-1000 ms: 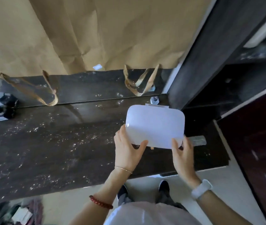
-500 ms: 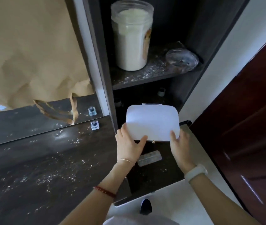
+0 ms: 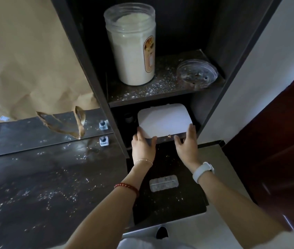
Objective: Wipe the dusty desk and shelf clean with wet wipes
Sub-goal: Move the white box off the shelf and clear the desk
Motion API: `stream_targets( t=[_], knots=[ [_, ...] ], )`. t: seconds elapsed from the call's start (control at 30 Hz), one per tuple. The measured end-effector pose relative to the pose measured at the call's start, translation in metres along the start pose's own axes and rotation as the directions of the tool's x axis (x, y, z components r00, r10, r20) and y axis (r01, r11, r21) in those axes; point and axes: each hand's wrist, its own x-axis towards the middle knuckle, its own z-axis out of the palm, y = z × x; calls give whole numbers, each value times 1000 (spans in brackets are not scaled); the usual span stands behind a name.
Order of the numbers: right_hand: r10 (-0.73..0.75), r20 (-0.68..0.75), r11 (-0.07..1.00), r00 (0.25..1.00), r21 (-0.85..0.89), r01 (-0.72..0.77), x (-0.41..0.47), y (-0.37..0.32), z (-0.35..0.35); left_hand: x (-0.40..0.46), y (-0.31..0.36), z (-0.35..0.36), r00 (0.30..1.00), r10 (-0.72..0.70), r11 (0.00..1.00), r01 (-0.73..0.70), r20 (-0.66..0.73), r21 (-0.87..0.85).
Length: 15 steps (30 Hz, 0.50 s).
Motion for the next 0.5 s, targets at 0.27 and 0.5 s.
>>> stream_targets(
  t=[0.27, 0.5],
  knots=[
    [-44, 1, 992, 999, -121, 43, 7, 1, 2, 6, 3, -4, 1000, 8, 996, -10, 19, 93],
    [-177, -166, 984, 970, -20, 176, -46, 40, 19, -37, -49, -3, 975, 221, 938, -202, -37, 281]
  ],
)
